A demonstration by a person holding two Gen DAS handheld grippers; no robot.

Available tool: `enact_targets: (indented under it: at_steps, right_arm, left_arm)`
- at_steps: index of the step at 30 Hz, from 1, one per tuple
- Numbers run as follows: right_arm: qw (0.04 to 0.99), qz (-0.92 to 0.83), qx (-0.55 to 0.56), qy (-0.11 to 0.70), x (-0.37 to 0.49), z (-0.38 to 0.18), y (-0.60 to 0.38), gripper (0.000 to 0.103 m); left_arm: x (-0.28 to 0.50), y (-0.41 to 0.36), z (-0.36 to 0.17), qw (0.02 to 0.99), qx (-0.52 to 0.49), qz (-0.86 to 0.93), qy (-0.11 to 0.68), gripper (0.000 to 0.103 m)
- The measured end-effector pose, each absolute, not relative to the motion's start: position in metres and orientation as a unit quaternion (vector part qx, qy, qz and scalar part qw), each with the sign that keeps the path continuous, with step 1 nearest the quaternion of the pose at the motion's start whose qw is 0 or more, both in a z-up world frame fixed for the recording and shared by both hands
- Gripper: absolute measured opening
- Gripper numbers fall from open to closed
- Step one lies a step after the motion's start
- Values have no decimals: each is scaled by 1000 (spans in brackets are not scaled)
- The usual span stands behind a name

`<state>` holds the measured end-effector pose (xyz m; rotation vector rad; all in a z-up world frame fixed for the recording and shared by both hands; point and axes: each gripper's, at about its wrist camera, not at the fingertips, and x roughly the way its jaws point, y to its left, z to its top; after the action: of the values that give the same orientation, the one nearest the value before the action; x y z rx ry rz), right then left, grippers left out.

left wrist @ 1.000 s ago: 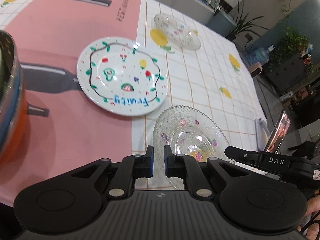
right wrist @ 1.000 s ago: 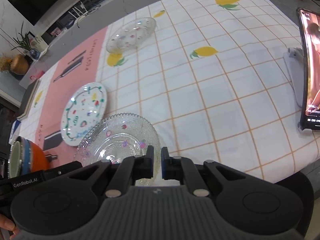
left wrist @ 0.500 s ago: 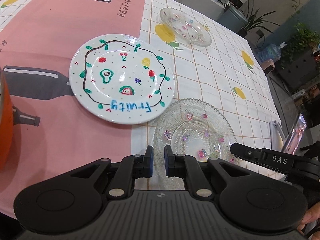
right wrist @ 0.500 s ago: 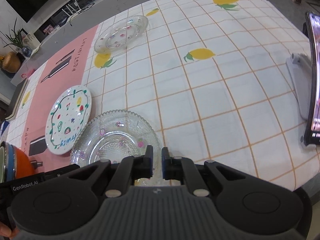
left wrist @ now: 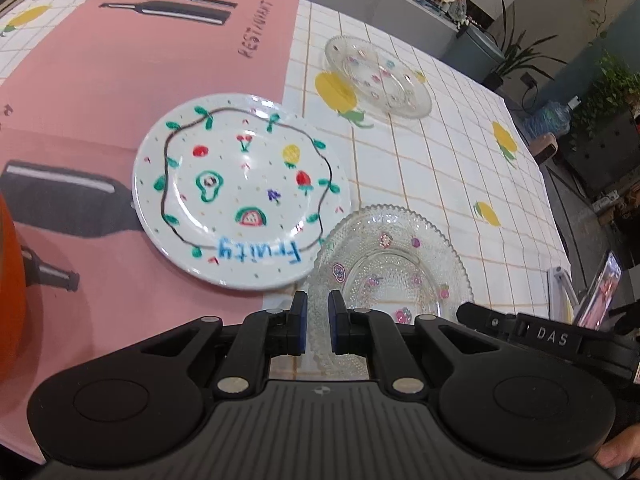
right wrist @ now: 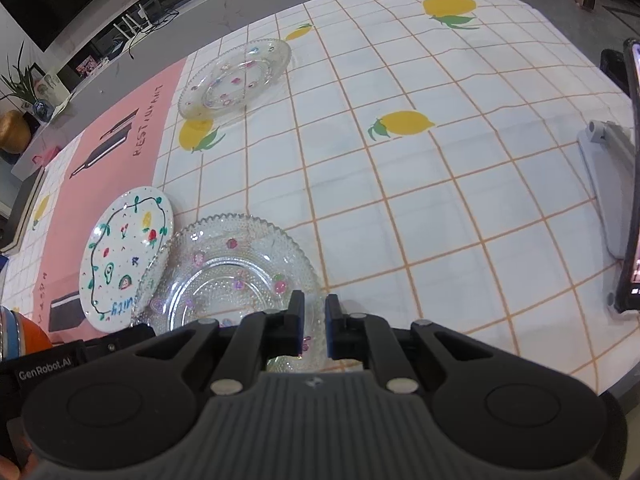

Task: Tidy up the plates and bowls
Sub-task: 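Lower the clear glass plate beside the Fruity plate and open both grippers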

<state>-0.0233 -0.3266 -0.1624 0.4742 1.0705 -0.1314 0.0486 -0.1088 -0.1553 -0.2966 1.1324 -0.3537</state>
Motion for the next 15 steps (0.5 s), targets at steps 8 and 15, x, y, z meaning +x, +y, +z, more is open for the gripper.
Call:
enact_targets:
  at_steps: [8,15]
  right_arm:
    - [831,-68,228,504,-18,-163,-326,9]
    - [834,-78,214,503,-25,-160,-332,8]
  left_arm:
    - [51,-109,-154,821,-134,-170,529,11]
    - [43,-117,-160,809,-131,-183,543,11]
